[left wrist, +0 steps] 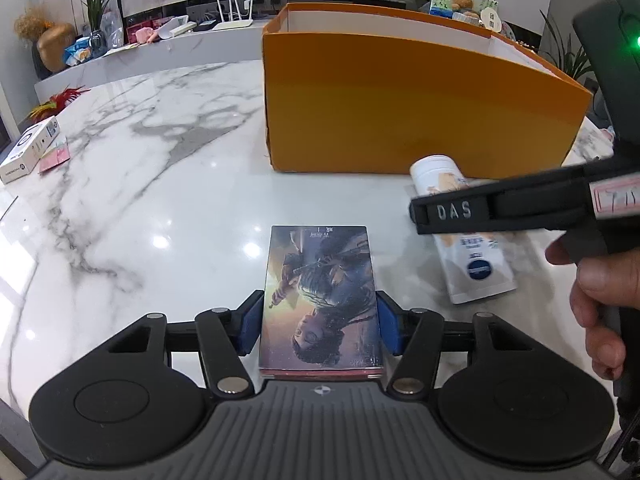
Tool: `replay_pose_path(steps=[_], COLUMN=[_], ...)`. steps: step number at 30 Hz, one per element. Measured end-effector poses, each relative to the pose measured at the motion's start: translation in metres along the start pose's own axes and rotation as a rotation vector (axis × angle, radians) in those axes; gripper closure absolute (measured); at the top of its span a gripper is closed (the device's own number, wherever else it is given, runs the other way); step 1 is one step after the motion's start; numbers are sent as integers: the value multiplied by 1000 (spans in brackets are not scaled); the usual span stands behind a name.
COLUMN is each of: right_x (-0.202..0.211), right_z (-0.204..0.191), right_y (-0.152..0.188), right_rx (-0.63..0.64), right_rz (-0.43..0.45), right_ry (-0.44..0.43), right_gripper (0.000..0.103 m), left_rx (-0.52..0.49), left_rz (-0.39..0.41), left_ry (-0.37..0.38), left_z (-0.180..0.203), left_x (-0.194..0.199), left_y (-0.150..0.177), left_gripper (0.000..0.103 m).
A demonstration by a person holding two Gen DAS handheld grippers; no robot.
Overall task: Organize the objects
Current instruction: 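Grasp the picture book with the left tool while the right tool grasps the white container, then lift the book and white container up over the orange box with both tools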
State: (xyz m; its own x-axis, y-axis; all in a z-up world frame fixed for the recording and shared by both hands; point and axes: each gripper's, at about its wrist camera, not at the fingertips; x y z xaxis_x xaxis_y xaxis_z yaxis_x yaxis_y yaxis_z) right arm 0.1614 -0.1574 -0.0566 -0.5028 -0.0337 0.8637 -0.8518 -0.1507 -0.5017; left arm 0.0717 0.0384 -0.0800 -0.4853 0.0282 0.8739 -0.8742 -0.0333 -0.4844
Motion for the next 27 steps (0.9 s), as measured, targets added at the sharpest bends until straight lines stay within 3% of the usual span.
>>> replay_pose_path(steps=[2,19,27], right_x=[1,26,58], right_z=[-2,19,27], right_y=[2,16,23], right_rx=[11,-55,-65], right_rz=[4,16,49], right_ry=[28,5,-7], right_gripper=[54,55,55], left_rx=[-8,-5,-40], left_rz=[3,0,58], left_ry=[-2,12,55], left_z=[-1,2,16], left_x=[-1,-3,22], left_y=[-2,-9,-14], left_gripper=[36,37,37])
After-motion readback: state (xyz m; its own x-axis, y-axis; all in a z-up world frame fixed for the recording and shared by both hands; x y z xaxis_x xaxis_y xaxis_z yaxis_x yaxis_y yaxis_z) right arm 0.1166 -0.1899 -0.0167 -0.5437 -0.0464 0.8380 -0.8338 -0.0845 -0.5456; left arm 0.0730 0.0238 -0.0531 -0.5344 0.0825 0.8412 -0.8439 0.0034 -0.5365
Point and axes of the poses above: each gripper's, at about its wrist camera, not at the fingertips, and x roughly against the way its jaws point, z to its right, y to its underside, and after that the axes turned 11 degrees about -z, right-handed
